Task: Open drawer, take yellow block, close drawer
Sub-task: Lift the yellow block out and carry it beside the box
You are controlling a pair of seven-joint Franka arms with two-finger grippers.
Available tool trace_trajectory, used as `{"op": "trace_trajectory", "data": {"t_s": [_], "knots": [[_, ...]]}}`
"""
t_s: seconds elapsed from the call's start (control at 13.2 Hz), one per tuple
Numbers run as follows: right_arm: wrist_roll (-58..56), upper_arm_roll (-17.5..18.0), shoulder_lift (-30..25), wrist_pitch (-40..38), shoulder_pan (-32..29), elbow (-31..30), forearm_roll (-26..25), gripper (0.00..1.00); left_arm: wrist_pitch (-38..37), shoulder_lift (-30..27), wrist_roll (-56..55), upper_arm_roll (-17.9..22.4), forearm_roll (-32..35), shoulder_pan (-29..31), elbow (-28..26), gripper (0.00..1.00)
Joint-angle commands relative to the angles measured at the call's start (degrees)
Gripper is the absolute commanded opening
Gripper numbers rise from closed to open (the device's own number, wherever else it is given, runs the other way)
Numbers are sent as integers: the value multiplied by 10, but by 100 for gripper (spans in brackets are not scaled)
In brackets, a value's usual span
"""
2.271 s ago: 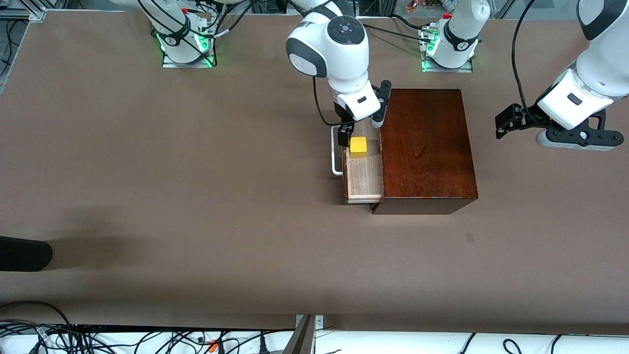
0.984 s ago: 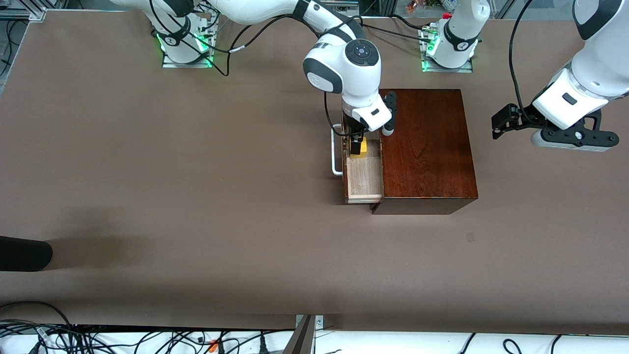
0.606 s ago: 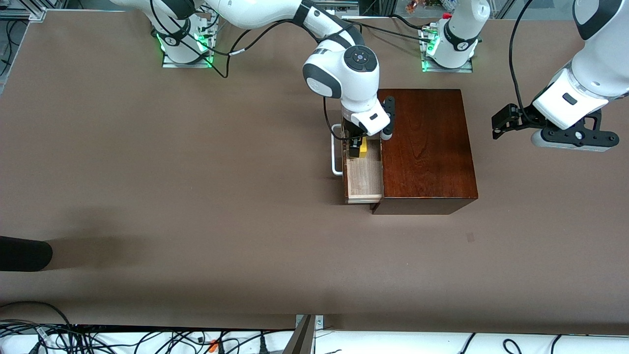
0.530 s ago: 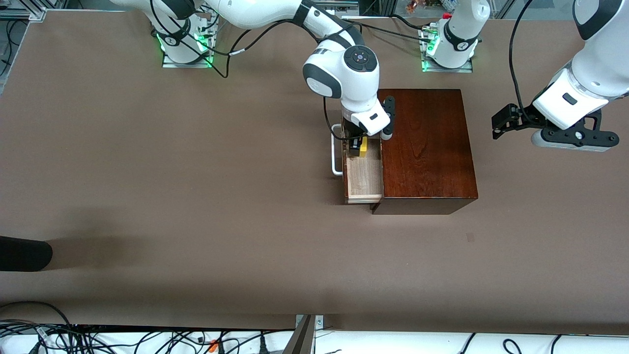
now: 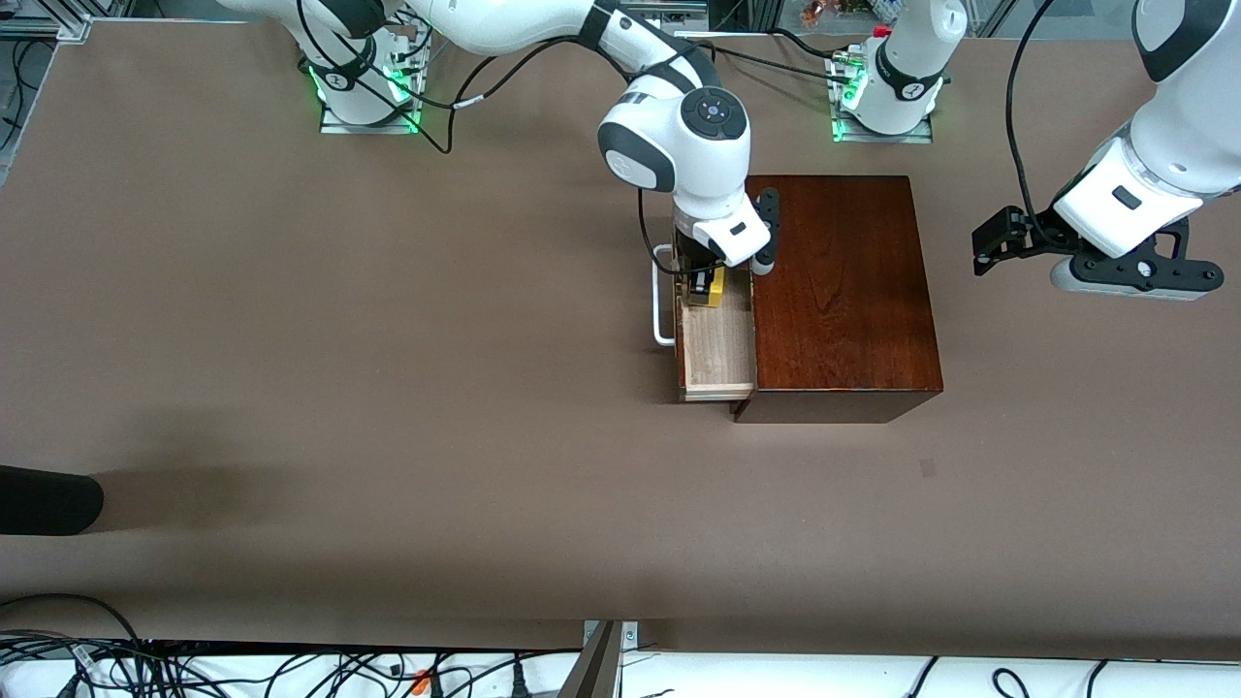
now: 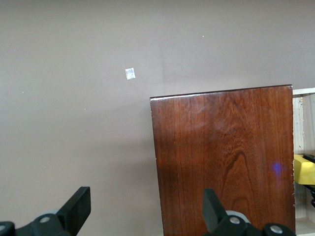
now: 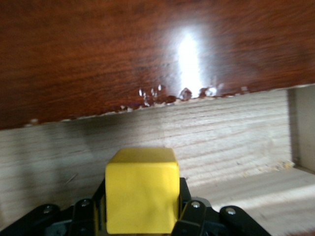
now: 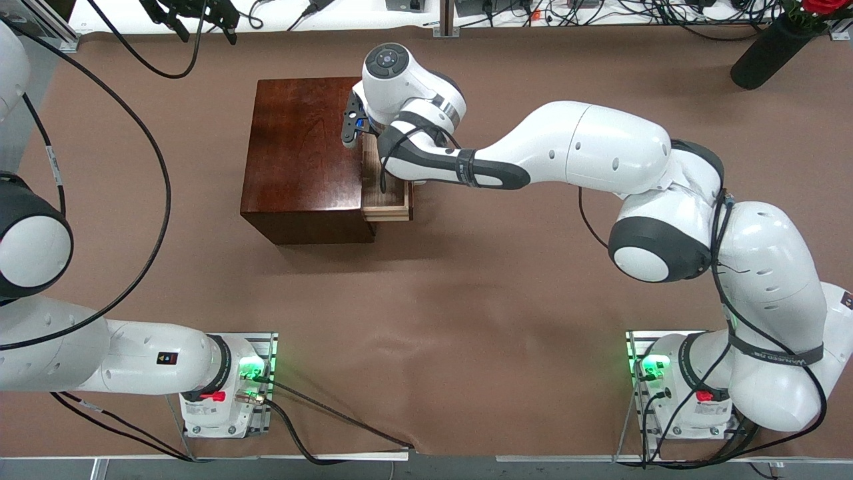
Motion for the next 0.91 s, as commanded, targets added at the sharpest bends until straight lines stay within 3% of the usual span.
{"op": "trace_trajectory", "data": {"t_s": [0.0, 0.23, 0.38, 0.61, 0.83], "knots": [[16, 2, -31, -101, 2, 61, 6, 5, -8, 10, 0, -4, 12, 1, 18, 100], [33, -5, -104, -171, -27, 63, 57, 5, -8, 10, 2, -4, 12, 2, 18, 100], [54, -6, -143, -207, -62, 63, 59, 5, -8, 10, 2, -5, 12, 1, 18, 100], [55, -6, -198, -251, -172, 58, 96, 6, -8, 9, 2, -6, 10, 0, 19, 100], [62, -59, -289, -251, -235, -61, 167, 6, -8, 9, 2, -6, 10, 0, 19, 100]]}}
